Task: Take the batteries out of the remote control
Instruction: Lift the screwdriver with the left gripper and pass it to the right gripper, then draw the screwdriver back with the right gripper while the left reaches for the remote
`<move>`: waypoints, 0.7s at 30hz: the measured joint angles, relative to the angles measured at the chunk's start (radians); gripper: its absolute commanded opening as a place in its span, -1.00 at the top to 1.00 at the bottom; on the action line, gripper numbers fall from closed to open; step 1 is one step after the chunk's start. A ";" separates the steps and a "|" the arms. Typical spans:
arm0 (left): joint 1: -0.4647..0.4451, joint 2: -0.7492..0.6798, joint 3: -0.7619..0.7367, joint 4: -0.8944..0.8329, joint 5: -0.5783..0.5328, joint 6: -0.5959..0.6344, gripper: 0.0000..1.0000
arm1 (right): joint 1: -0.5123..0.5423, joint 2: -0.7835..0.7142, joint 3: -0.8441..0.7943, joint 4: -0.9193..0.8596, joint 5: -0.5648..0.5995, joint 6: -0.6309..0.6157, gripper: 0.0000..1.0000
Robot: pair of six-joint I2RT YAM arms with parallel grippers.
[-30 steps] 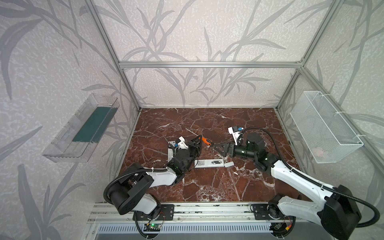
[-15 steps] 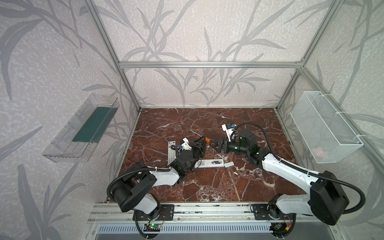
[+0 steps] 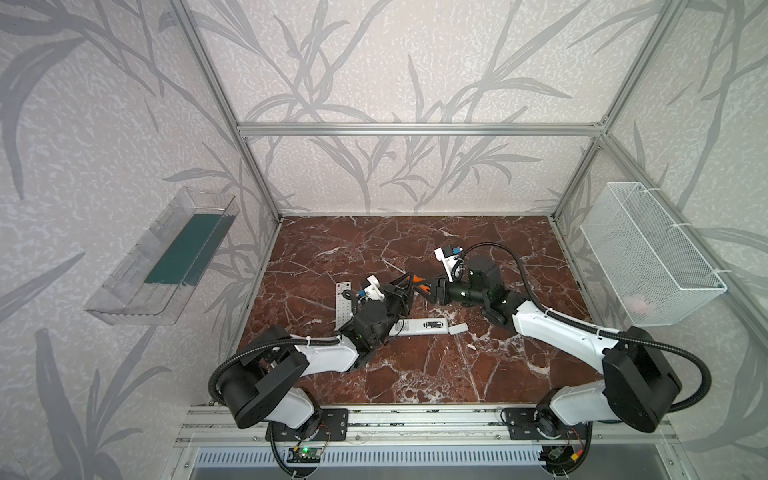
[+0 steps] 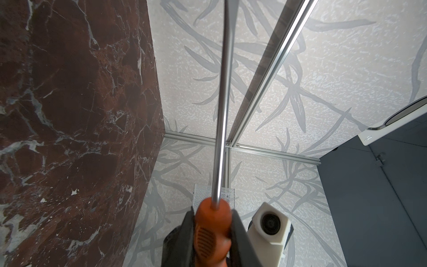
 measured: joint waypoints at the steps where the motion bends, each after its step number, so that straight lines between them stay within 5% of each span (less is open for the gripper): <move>1: 0.000 0.000 0.000 0.000 0.001 -0.001 1.00 | 0.000 0.003 0.004 0.000 0.001 -0.003 0.01; 10: -0.002 0.000 0.000 -0.005 0.001 -0.015 0.97 | 0.005 0.013 0.015 0.000 0.015 -0.003 0.65; 18: 0.004 -0.009 -0.024 0.065 0.050 0.025 0.18 | 0.000 -0.106 0.005 -0.107 0.063 -0.032 0.99; 21: 0.045 -0.043 -0.082 0.064 0.077 0.065 0.07 | -0.060 -0.176 0.003 -0.180 0.045 -0.033 1.00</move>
